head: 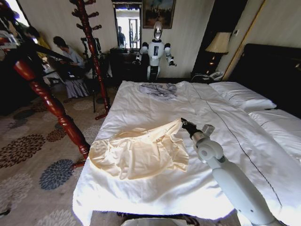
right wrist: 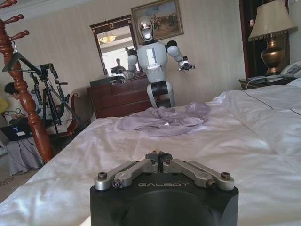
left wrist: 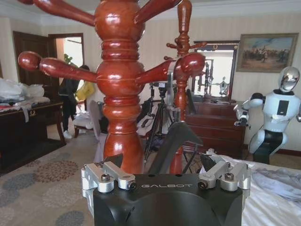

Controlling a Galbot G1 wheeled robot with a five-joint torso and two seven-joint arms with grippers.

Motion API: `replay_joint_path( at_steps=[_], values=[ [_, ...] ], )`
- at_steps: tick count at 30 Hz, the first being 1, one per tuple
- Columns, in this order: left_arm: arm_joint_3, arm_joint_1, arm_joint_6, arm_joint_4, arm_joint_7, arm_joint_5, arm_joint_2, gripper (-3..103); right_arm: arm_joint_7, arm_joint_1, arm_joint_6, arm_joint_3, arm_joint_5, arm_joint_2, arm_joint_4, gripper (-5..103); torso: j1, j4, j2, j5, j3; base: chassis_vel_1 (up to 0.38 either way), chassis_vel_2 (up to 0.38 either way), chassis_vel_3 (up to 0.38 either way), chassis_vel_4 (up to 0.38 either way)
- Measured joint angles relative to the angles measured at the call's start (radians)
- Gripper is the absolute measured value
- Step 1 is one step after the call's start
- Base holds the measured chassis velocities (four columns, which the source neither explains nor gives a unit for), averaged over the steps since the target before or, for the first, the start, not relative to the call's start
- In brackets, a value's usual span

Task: Pick up the clothes from the bed and hang them on the clothes hanger.

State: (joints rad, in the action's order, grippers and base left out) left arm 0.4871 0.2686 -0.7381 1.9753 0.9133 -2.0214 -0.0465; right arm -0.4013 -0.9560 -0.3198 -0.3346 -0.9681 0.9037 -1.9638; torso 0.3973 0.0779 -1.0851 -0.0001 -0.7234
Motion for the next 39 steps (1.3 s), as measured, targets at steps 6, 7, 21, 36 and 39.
replay_joint_path(
  at_steps=[6, 7, 21, 36, 39],
  values=[
    [-0.054, -0.004, 0.001, -0.042, -0.025, 0.045, -0.007, 93, 0.003, -0.026, 0.000, -0.032, -0.001, -0.011, -0.013, 0, 0.000, 0.0000, 0.000, 0.0001, 0.000, 0.000, 0.000, 0.000, 0.000],
    [-0.054, -0.004, 0.001, -0.042, -0.025, 0.045, -0.007, 93, 0.003, -0.026, 0.000, -0.032, -0.001, -0.011, -0.013, 0, 0.000, 0.0000, 0.000, 0.0001, 0.000, 0.000, 0.000, 0.000, 0.000],
    [-0.091, -0.005, 0.002, -0.034, -0.029, 0.072, -0.062, 78, 0.010, -0.043, 0.003, -0.042, -0.012, -0.017, -0.046, 0, 0.000, 0.0003, 0.000, 0.0001, 0.000, 0.000, 0.000, 0.000, 0.000],
    [-0.097, -0.009, 0.003, -0.019, -0.054, 0.132, -0.098, 19, 0.009, -0.051, 0.007, -0.042, -0.011, -0.014, -0.026, 0, 0.000, -0.0002, 0.000, 0.0002, 0.000, 0.000, 0.000, 0.000, 0.000],
    [-0.096, -0.009, 0.003, -0.016, -0.055, 0.141, -0.098, 16, 0.008, -0.053, 0.007, -0.042, -0.009, -0.013, -0.024, 0, 0.000, -0.0001, 0.000, 0.0001, 0.000, 0.000, 0.000, 0.000, 0.000]
  ],
)
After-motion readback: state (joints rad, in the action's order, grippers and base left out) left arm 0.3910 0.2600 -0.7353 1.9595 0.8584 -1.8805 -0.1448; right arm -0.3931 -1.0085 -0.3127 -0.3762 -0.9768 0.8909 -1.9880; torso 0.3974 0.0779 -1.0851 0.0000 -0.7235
